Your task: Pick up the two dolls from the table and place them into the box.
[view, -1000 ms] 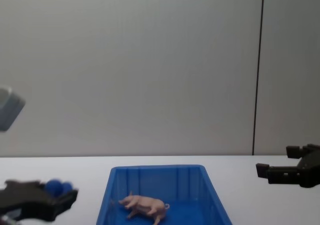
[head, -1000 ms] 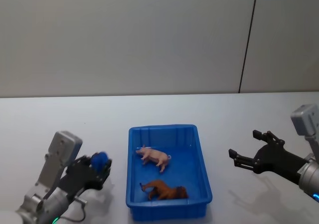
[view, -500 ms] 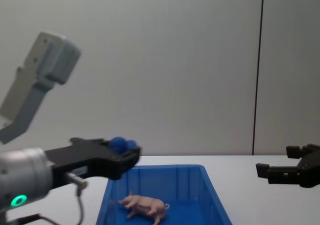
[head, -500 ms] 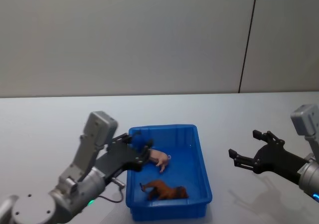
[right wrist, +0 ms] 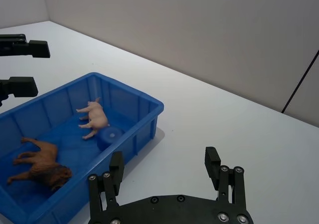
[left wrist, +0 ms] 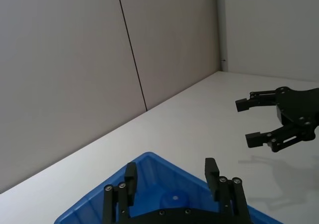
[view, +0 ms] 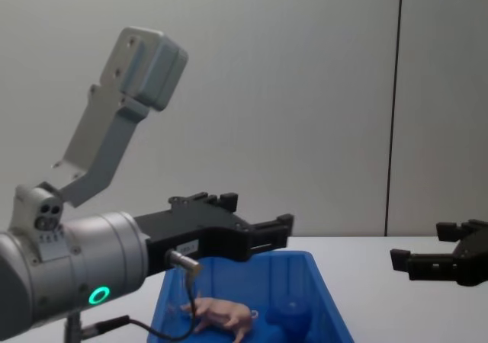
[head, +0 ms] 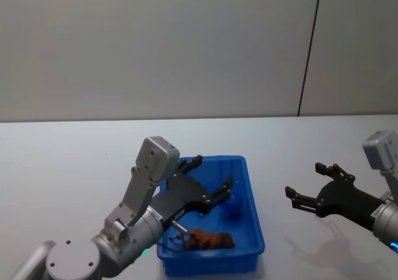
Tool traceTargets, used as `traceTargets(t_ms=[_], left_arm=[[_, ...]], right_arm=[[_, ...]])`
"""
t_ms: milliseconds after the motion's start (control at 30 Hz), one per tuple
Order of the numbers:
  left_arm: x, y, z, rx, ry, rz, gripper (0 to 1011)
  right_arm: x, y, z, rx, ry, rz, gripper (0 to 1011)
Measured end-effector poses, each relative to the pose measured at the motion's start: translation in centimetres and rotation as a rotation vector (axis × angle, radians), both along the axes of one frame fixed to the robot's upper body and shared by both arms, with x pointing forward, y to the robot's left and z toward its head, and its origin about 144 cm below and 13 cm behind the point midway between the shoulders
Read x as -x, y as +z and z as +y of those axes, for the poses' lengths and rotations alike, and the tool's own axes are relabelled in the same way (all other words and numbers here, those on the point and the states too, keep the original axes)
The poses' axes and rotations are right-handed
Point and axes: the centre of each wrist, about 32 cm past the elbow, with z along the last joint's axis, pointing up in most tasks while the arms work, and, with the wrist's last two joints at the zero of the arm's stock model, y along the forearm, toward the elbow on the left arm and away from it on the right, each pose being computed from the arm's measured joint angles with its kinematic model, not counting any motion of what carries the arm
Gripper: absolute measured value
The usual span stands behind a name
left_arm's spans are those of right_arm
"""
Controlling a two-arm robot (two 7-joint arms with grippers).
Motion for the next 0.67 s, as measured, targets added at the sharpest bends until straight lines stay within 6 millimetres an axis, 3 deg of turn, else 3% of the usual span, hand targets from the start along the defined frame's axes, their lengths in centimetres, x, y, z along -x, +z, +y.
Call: traceTargets(t_ms=[233, 667], left_arm=[[0.39, 0.1, -0.66, 0.021, 0.01, -0.025, 998], [0.92, 0.25, -1.06, 0.049, 0.031, -0.057, 1003]], right_arm=[[0.0, 0.0, 0.0, 0.0, 0.0, 0.0, 1001], [0.0, 0.0, 0.0, 0.0, 0.0, 0.0, 1001]])
